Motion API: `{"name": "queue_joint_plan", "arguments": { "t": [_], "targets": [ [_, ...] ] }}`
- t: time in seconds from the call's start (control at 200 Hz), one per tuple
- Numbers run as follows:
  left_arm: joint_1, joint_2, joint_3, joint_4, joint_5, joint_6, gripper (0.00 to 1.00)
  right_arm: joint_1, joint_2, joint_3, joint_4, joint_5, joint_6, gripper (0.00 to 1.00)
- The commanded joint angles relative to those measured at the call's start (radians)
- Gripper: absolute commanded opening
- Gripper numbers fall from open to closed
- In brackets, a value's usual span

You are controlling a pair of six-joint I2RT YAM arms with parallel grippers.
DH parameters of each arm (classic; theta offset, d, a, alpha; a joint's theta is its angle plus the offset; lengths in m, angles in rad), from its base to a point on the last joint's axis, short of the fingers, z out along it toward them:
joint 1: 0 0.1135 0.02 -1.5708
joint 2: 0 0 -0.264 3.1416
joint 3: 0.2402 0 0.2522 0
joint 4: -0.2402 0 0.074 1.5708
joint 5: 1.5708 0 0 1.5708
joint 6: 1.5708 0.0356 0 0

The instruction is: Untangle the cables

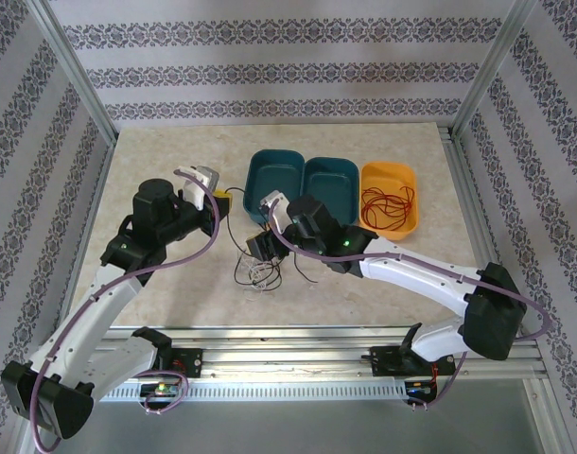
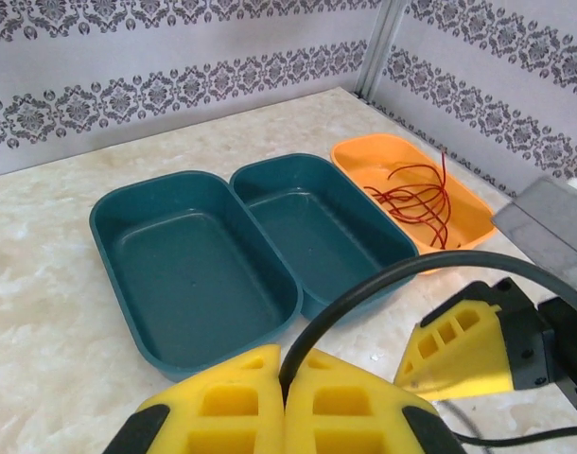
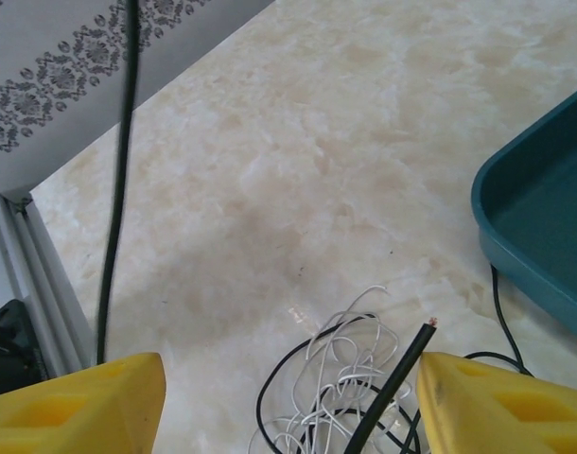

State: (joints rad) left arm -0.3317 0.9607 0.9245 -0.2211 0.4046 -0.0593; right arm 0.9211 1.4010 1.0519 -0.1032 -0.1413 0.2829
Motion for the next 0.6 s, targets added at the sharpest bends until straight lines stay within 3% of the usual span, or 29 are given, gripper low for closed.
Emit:
{"name": "queue_joint_plan", "arguments": {
  "t": [0.0, 0.28, 0.505, 0.595],
  "targets": [
    [0.009, 0.017, 0.054, 0.075, -0.035, -0.046, 0.0, 0.009, -0.051, 0.004, 0.006, -0.037, -0.013, 0.73],
    [0.01, 0.098, 0.096, 0.132, 0.002, -0.081, 0.0, 0.009, -0.089, -0.033, 0.0, 0.006, 0.001, 0.74],
    [0.006, 0.166, 0.125, 0.134, -0.015, -0.087, 0.0, -0.02, -0.206, -0.068, -0.1, 0.309, 0.047, 0.97],
    [0.003, 0.204, 0.153, 0.098, -0.071, -0.063, 0.0, -0.032, -0.281, -0.101, -0.126, 0.389, 0.052, 0.99]
  ]
}}
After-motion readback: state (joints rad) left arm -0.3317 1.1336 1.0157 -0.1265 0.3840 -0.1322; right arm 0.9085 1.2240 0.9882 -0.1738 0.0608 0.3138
